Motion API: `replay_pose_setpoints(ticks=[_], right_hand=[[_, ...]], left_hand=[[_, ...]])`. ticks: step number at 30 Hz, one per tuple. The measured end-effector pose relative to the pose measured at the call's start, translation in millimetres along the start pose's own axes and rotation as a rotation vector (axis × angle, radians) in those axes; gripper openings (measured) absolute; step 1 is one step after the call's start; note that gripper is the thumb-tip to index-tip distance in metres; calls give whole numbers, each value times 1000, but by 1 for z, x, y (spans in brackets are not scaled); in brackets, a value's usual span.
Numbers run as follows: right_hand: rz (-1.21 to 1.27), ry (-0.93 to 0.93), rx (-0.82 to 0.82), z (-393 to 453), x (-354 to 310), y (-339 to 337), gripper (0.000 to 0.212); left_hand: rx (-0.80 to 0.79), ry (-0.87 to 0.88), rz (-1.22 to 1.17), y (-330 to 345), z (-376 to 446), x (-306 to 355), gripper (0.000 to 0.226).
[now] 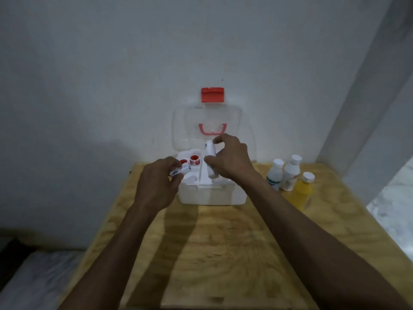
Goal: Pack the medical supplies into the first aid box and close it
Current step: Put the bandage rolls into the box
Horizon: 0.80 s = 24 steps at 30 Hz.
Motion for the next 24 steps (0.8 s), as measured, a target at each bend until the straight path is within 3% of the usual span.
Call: replay_pose_setpoints(ticks=[6, 16, 24], right_hand=[[-111, 30, -40, 17, 4, 28, 49], [-259, 6, -113, 24, 13, 47, 23], [-178, -30, -112, 13, 9, 36, 25]], left_hand=[[-31, -3, 111, 20, 21, -3, 32], [-64, -10, 224, 36, 31, -11, 23], [-53, -16, 230, 36, 28, -11, 28]])
Point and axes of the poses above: each hand's wrist, its own z-axis towards the middle knuckle, its own y-axis out of the palm, x = y × z, the point moved 7 cm from there along z, towards the middle knuckle, and after that the axes turned 9 degrees about -y, right-handed, at the moved point
